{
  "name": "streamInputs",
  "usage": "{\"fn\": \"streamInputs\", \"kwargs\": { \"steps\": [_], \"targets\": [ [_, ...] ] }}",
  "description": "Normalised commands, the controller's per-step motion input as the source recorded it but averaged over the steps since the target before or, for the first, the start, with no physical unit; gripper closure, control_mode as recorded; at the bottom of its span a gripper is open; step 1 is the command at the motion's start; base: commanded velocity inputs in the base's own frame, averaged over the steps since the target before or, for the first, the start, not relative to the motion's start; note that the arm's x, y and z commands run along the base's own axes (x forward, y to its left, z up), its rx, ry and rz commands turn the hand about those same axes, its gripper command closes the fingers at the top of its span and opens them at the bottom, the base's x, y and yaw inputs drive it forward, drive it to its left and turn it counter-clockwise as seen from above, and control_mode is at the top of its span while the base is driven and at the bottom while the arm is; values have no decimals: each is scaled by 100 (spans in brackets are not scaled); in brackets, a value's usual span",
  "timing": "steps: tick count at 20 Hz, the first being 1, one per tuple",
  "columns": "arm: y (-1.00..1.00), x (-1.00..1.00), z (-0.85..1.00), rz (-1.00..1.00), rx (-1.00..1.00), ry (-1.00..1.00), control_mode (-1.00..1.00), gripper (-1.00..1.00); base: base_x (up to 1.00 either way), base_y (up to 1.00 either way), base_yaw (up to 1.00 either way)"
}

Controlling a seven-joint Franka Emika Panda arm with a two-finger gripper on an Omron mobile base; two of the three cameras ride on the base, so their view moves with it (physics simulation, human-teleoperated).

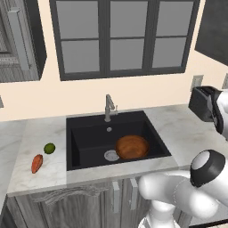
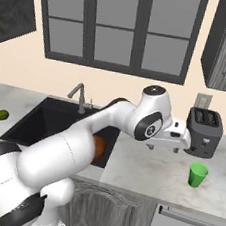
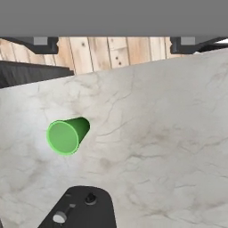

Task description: Remove the lime and sweet potato from the sink. Then move the bowl and cup from the counter to the sink for washing.

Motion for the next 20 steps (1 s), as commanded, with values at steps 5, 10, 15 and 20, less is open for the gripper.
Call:
{"fn": "streamInputs", "kwargs": {
  "steps": [5,10,15,20],
  "targets": [
    [-9,14,-8,1,4,0,-100,-100,0,0,0],
    [-11,14,-10,0,4,0,-100,-100,0,0,0],
    [-8,16,-12,0,0,0,-100,-100,0,0,0],
    [-18,7,-12,0,0,0,-100,-100,0,0,0]
  ]
}}
